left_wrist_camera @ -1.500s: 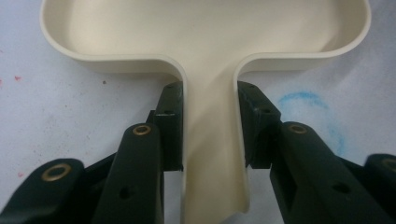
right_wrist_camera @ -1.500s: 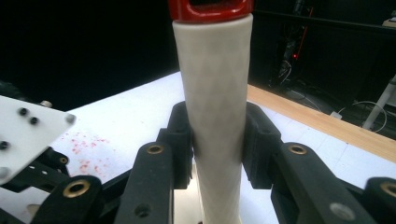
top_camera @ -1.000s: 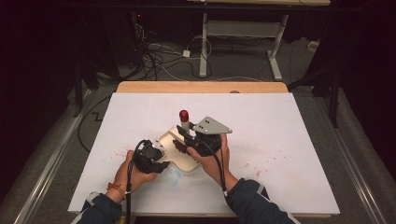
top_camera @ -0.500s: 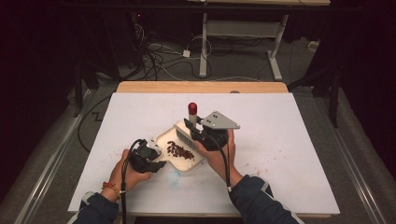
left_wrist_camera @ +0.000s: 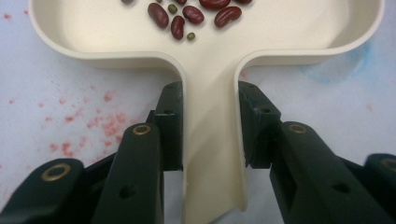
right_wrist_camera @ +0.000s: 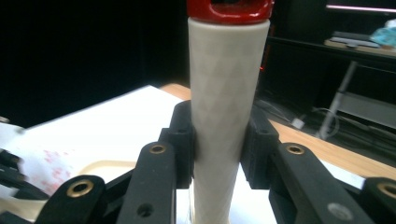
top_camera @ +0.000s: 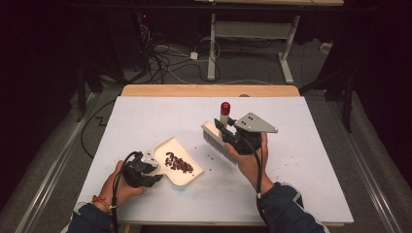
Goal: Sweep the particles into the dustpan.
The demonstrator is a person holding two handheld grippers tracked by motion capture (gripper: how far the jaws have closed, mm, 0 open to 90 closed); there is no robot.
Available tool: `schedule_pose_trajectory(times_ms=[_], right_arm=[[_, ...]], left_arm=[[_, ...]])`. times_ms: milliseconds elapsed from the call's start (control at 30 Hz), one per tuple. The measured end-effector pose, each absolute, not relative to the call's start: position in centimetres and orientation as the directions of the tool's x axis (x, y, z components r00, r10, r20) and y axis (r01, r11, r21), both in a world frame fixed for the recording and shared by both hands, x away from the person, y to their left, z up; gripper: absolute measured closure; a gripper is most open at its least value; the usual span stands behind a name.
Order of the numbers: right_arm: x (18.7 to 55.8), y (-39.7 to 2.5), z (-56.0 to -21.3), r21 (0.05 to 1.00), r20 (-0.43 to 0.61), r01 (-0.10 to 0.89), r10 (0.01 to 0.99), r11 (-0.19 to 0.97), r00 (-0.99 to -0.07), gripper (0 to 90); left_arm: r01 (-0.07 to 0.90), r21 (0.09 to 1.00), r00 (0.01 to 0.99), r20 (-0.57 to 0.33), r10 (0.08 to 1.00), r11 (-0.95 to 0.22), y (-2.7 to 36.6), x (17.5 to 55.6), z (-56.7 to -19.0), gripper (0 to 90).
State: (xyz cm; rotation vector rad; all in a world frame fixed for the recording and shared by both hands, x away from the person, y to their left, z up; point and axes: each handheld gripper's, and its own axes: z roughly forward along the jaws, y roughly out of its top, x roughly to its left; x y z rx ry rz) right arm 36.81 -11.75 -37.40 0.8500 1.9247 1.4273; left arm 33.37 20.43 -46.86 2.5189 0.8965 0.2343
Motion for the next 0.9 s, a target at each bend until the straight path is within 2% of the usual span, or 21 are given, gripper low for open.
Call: schedule_pose_trajectory(times_ms=[367, 800, 900], right_arm=[[36.9, -11.8, -39.2, 0.946, -0.122, 0.172, 0.797, 0.273, -0.591, 70.1], [33.0, -7.1, -39.1, 0.94, -0.092, 0.167, 0.689, 0.299, -0.719, 70.1], [32.4, -6.7, -39.1, 0.937, -0.115, 0.148, 0.681, 0.316, -0.724, 70.1]], left_arm=[[0.529, 0.433, 0.803, 0.024, 0.596, -0.73, 18.5, 31.8, -46.5, 63.8], [0.549, 0.431, 0.789, 0.016, 0.614, -0.716, 17.8, 31.7, -46.6, 63.8], [0.551, 0.436, 0.787, 0.011, 0.616, -0.712, 17.8, 31.7, -46.7, 63.7]])
